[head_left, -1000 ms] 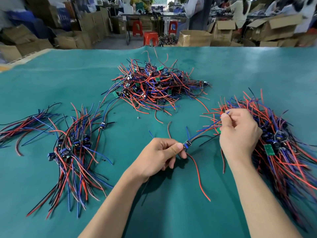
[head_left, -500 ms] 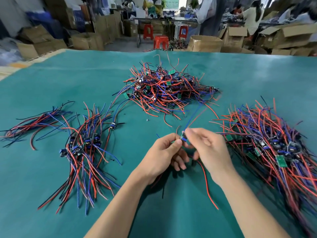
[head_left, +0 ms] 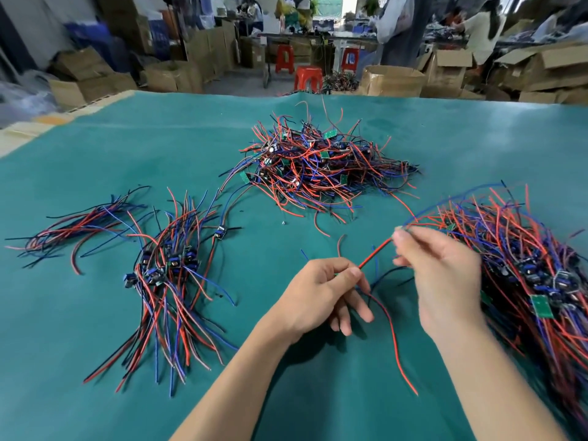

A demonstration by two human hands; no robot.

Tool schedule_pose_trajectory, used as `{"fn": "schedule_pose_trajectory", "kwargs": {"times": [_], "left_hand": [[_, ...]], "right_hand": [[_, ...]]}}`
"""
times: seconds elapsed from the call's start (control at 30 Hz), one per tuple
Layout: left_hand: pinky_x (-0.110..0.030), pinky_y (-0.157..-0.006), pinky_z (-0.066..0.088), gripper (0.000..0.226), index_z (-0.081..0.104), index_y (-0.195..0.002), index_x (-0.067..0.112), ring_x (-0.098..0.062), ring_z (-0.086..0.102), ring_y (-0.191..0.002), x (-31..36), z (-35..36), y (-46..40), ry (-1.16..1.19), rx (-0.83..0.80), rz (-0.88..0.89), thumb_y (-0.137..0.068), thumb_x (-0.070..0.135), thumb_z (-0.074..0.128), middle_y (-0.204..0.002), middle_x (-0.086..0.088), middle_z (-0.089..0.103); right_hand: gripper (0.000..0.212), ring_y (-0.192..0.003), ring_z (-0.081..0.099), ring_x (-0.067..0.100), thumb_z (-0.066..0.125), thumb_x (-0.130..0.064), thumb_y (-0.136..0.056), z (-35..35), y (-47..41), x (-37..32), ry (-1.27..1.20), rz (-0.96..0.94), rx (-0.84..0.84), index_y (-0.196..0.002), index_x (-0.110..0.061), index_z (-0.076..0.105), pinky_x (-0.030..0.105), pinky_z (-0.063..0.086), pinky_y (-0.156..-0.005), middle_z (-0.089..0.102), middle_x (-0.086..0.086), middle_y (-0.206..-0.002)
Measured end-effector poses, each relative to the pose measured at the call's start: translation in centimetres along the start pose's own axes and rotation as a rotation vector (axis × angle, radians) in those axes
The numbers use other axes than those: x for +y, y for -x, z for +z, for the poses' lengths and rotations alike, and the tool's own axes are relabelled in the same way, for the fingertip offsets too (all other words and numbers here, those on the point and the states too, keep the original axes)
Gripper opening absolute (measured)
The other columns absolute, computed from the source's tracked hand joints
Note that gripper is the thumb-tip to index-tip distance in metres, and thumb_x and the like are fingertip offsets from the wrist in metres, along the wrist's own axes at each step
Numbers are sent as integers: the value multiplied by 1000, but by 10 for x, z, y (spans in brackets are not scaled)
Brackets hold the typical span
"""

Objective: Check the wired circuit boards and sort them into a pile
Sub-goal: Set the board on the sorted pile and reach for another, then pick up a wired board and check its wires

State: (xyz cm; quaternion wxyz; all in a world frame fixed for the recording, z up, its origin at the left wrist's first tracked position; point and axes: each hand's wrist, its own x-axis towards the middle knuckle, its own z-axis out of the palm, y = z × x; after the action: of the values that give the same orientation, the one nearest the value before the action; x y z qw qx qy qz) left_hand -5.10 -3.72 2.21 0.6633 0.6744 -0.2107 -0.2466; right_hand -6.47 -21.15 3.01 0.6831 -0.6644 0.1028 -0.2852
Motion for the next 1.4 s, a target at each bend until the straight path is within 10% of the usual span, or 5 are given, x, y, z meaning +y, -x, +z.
{"fn": "schedule_pose_trajectory", "kwargs": {"times": [0.33,0.57,0.77,1.07,1.4], "left_hand": [[-20,-46,42,21,59,-98,8,-14,59,-54,0,1,1,-27,13,68,-107,14,40,-83,-7,72],[-18,-41,42,15,56,-90,2,-9,58,-49,3,3,2,-47,97,46,-100,1,45,-68,1,69],[-34,-91,50,28,64,-102,7,-10,61,-94,2,-3,8,-119,147,173,-78,10,51,-104,-3,66],[-23,-44,47,13,58,-98,-9,-17,58,-54,-2,0,-2,-59,144,53,-92,-4,47,-64,4,66],[-22,-43,47,9,57,-97,0,-17,56,-50,-2,1,-4,48,161,22,-96,-4,49,-76,-14,67]], "right_hand": [[4,-53,55,4,70,-15,-94,5,-16,-54,-87,-163,303,-91,-17,72,21,47,-56,65,-3,-72],[13,-54,58,10,71,-11,-93,96,1,-115,-155,7,-341,-80,-9,74,18,46,-47,68,4,-67],[41,-72,72,32,59,-34,-98,207,20,-81,450,6,-790,-101,7,67,49,63,-71,70,23,-86],[38,-123,58,38,59,-24,-94,196,-75,-23,1384,-233,-602,-132,-19,58,41,46,-88,54,14,-136],[29,-78,51,36,48,-2,-81,153,-92,-5,959,-172,-430,-54,-6,60,35,55,-77,62,1,-54]]}}
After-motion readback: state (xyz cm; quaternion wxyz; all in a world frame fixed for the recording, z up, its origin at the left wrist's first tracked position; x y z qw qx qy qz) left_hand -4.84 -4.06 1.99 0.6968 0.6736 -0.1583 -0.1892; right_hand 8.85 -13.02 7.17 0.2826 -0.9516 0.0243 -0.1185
